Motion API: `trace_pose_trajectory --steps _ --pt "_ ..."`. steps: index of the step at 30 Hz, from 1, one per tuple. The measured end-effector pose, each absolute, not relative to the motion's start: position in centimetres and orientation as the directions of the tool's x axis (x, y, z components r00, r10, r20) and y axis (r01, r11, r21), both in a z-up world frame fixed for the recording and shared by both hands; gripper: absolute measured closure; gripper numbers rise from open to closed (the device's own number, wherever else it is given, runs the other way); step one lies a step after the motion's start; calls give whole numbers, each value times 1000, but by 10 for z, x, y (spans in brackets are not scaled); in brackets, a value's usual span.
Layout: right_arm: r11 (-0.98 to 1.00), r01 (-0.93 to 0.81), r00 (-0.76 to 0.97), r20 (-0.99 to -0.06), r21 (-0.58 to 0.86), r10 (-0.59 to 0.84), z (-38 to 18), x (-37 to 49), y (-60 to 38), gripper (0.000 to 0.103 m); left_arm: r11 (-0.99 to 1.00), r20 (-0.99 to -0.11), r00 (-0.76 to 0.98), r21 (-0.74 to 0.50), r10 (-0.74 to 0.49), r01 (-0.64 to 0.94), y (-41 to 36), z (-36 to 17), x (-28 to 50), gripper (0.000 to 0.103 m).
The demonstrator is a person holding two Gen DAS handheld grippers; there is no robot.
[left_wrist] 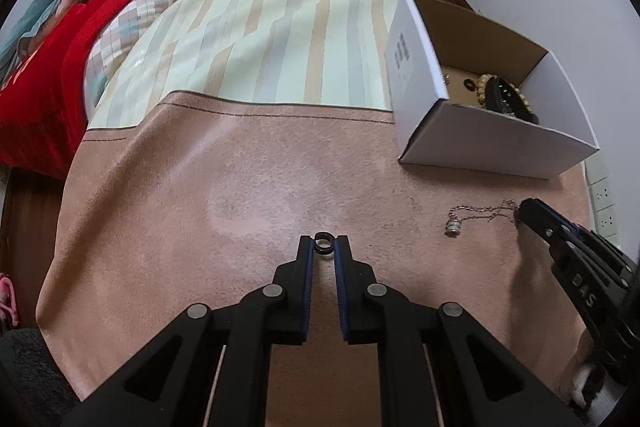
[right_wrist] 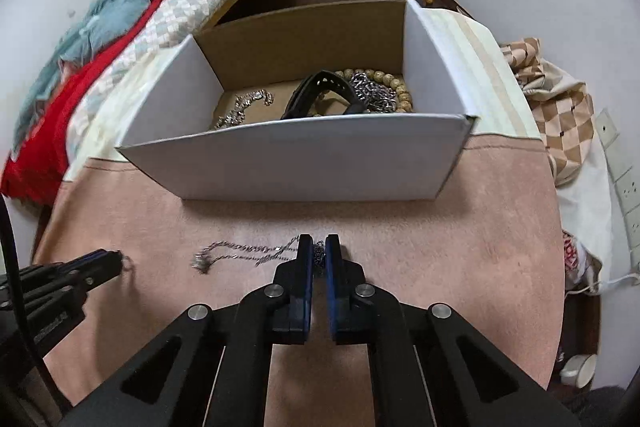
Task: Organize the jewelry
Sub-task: 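Grasp the silver chain necklace with the right gripper while the left holds the ring, then carry the ring and silver chain into the white box and open both grippers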
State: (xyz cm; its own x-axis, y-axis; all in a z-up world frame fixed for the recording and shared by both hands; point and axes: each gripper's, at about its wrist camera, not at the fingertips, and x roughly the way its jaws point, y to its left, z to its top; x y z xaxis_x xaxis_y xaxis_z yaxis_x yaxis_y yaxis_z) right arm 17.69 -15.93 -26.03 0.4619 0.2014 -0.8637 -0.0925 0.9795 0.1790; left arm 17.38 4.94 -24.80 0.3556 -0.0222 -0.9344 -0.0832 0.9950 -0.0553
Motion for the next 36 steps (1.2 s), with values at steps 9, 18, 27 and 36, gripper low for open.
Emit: trace_pose_trajectory --steps 9,18,27,36 --pt "955 -131 540 -788 267 295 -195 153 -171 97 994 -907 416 -96 -69 -43 36 -209 166 95" --pt "944 -154 645 -694 292 320 -107 161 -189 97 985 -856 490 -170 -161 27 20 -144 186 95" --pt "950 -127 625 -721 284 299 -95 227 -205 97 980 -855 481 -154 -194 123 -9 -130 248 95" --pt "961 -110 490 -827 254 275 -161 271 -206 97 971 -920 316 -196 -231 137 -23 -191 304 95"
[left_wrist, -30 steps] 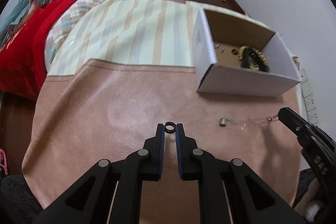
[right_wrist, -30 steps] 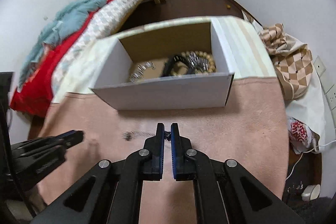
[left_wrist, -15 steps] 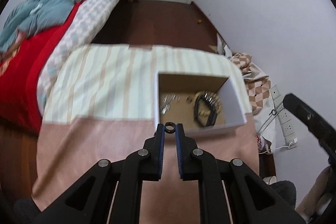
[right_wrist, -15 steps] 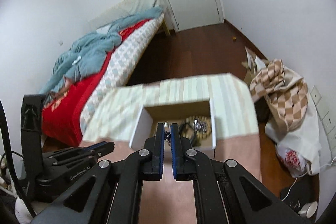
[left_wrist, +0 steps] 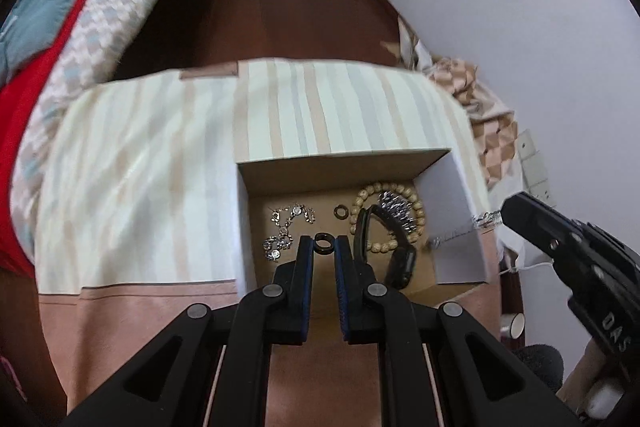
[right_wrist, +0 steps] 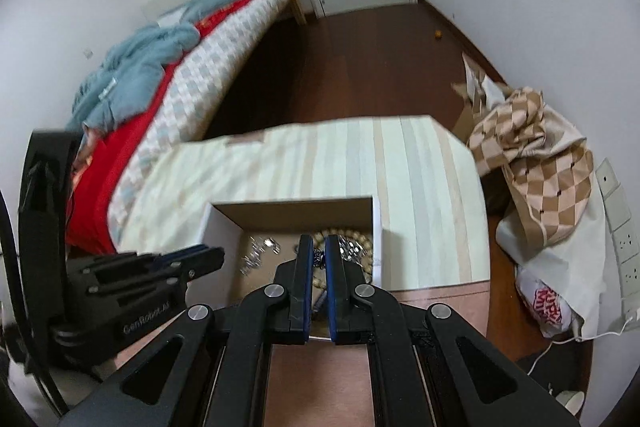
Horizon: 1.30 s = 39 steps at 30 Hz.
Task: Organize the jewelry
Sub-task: 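Carry the ring and silver chain into the white box and open both grippers, then lift both grippers out of the box back over the table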
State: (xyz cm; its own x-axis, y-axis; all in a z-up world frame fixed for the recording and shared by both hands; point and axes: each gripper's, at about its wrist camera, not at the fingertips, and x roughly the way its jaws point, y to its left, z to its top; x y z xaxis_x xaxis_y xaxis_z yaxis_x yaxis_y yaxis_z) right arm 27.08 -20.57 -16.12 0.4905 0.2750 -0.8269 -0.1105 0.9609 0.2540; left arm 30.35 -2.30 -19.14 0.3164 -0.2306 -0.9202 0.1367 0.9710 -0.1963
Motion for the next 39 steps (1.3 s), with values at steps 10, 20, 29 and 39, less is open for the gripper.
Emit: trace_pose_trajectory --steps 10,20,29,39 --pt "952 -86 367 -879 294 305 -192 285 -211 96 979 -937 285 -194 -203 63 -17 -198 323 62" --pt "971 -85 352 -905 224 240 -182 275 -203 46 993 -916 383 -115 -117 28 0 -166 313 12" --pt "997 -60 416 -907 40 61 -159 255 -196 2 1000 -889 458 -5 7 -24 15 -149 272 0" --pt "999 -36 491 -871 -29 -8 -120 211 -197 1 997 -866 495 29 62 -74 19 -124 222 0"
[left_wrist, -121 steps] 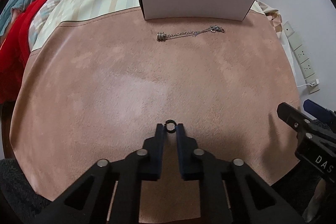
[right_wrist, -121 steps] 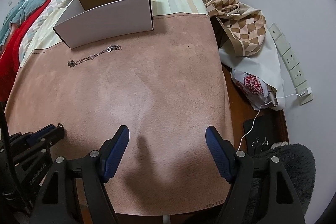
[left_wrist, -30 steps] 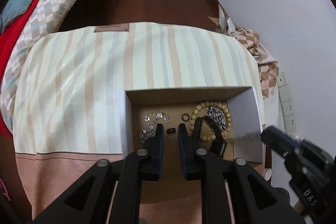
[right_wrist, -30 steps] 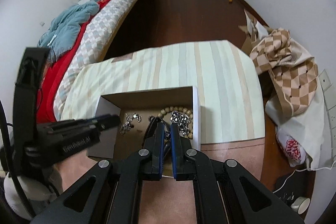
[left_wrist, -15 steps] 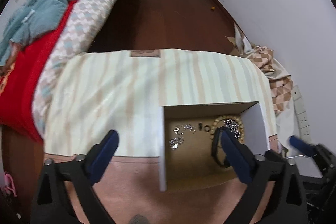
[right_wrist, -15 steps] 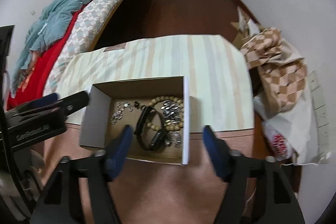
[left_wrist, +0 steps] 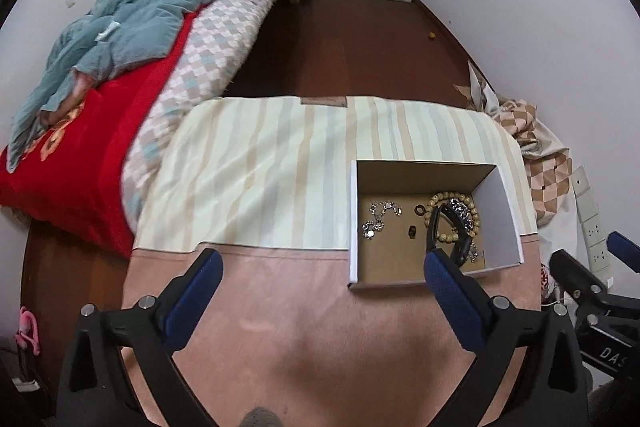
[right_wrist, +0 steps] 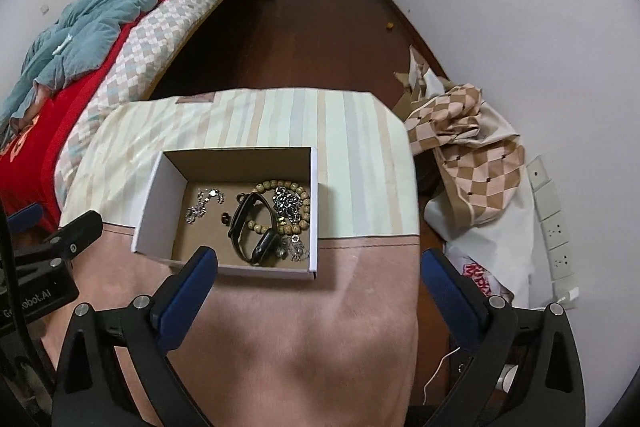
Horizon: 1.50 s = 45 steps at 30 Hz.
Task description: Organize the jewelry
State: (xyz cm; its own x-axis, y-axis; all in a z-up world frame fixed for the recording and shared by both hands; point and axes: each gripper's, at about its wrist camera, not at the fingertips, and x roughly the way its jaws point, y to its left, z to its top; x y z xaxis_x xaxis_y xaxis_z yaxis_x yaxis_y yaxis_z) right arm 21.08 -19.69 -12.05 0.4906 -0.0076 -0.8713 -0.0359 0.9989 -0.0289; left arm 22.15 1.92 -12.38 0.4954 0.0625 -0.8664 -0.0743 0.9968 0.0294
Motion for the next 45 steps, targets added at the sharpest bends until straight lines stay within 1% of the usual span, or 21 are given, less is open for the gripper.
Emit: trace_pose_trajectory --steps 5,19,28,36,41,45 --pt "999 -30 552 -833 -45 -20 -84 175 -197 1 995 -824 560 36 84 -96 18 -89 187 0" --pt "999 -12 698 -716 -39 -20 16 70 -203 0 996 -745 664 1 62 -91 16 -7 101 0" --pt "999 -34 711 -703 -34 0 53 30 -200 0 996 -742 668 -9 52 -87 17 24 66 0" --pt "999 -40 708 -706 -34 5 71 26 -202 0 996 -769 638 -8 48 -84 15 30 71 0" --pt "999 -29 696 -718 -39 -8 76 50 -205 0 995 -785 617 -13 50 -98 14 29 89 0" --pt "999 -20 694 -720 -46 -19 76 70 -206 0 994 -782 620 -10 62 -112 13 31 100 0"
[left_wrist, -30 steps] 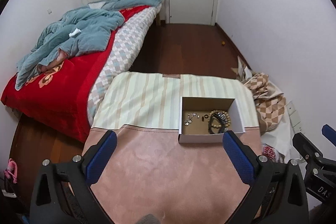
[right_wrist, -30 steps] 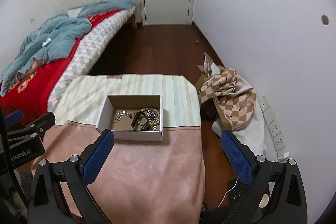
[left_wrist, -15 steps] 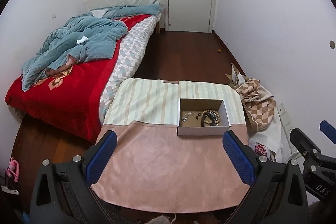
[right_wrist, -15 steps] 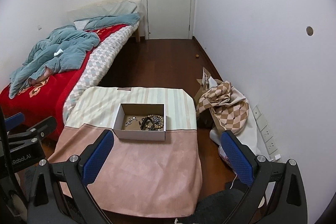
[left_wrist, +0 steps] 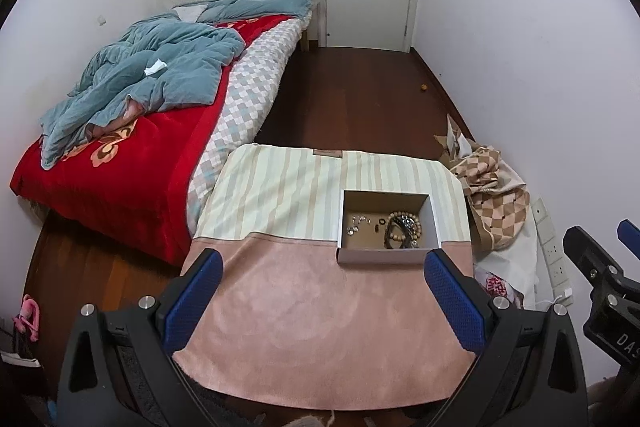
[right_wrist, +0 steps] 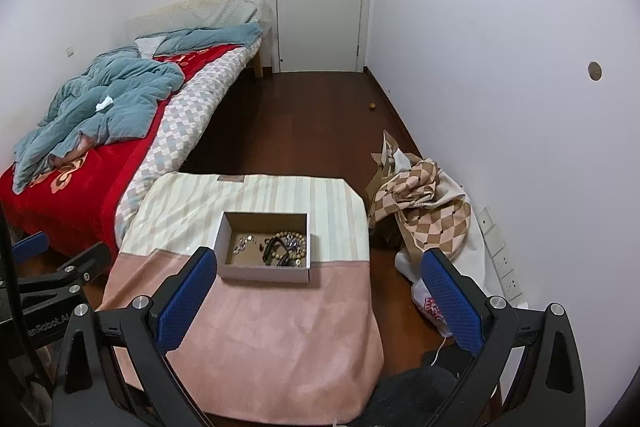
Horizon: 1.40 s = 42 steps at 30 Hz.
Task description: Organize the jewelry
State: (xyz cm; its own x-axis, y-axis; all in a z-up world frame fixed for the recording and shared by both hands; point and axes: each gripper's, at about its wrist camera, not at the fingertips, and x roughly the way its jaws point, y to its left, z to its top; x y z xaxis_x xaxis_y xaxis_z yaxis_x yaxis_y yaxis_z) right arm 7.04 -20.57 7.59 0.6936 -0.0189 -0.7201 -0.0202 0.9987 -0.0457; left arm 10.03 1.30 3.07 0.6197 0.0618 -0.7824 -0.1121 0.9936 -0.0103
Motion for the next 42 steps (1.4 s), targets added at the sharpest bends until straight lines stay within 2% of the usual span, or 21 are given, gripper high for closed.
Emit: trace_pose_trajectory --steps 16,42 --pt "998 -7 631 -774 -60 -42 45 132 -201 0 991 -818 566 36 101 -126 11 14 143 0" --pt "997 -24 603 -797 -71 -42 35 138 -196 0 994 -824 562 14 74 -110 10 11 142 0"
